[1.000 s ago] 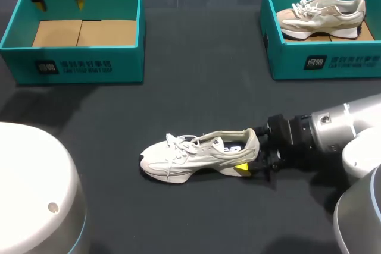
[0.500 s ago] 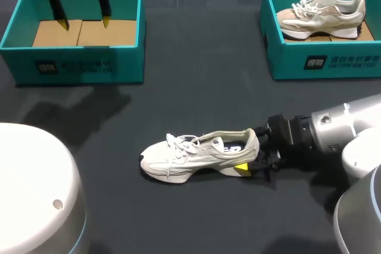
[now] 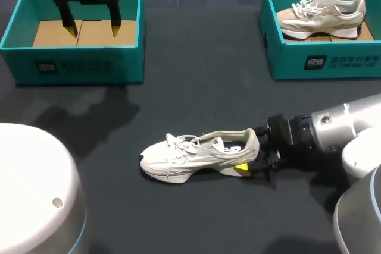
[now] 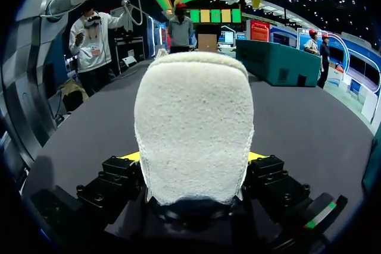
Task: Take the shoe out of the shoebox, open the shoe tongue, remove and reinsert the insole, then place the shoe into the shoebox
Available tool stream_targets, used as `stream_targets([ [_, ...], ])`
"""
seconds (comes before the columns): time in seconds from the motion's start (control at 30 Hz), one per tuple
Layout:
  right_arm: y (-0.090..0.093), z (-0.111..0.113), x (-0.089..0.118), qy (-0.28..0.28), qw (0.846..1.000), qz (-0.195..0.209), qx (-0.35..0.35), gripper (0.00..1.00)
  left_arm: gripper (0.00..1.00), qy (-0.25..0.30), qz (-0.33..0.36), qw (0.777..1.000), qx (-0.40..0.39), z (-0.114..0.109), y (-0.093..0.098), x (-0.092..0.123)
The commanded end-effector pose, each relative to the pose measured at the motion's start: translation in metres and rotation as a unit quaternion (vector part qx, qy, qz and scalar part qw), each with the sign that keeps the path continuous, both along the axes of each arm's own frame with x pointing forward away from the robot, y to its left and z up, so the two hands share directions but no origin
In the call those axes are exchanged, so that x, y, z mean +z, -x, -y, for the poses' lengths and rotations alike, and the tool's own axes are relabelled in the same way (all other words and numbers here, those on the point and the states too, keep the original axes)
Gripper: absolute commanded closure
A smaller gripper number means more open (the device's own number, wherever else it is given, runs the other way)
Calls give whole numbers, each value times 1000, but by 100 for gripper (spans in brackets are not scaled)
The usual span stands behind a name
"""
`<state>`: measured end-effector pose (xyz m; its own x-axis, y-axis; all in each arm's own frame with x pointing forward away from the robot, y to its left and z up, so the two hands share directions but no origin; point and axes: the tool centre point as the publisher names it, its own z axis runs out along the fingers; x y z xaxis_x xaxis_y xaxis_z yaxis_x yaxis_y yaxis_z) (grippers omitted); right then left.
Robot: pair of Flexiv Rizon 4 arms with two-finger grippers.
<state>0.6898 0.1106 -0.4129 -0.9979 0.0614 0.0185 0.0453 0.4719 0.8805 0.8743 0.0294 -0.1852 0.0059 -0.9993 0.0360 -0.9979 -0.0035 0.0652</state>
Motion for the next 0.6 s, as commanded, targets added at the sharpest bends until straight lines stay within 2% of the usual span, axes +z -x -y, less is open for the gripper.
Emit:
stream_targets([
  [0.03, -1, -3, -3, 2, 1000, 1, -1, 100, 0, 10, 29, 1000, -7, 17, 57, 1],
  [0.23, -1, -3, -3, 2, 1000, 1, -1, 100, 0, 7, 36, 999, -37, 56, 118, -6],
  [0.4, -1, -3, -3, 2, 1000, 1, -1, 100, 0, 3, 40, 998, -42, 87, 147, -16],
  [0.6, -1, -3, -3, 2, 1000, 1, -1, 100, 0, 3, 25, 998, -50, 129, 173, -25],
])
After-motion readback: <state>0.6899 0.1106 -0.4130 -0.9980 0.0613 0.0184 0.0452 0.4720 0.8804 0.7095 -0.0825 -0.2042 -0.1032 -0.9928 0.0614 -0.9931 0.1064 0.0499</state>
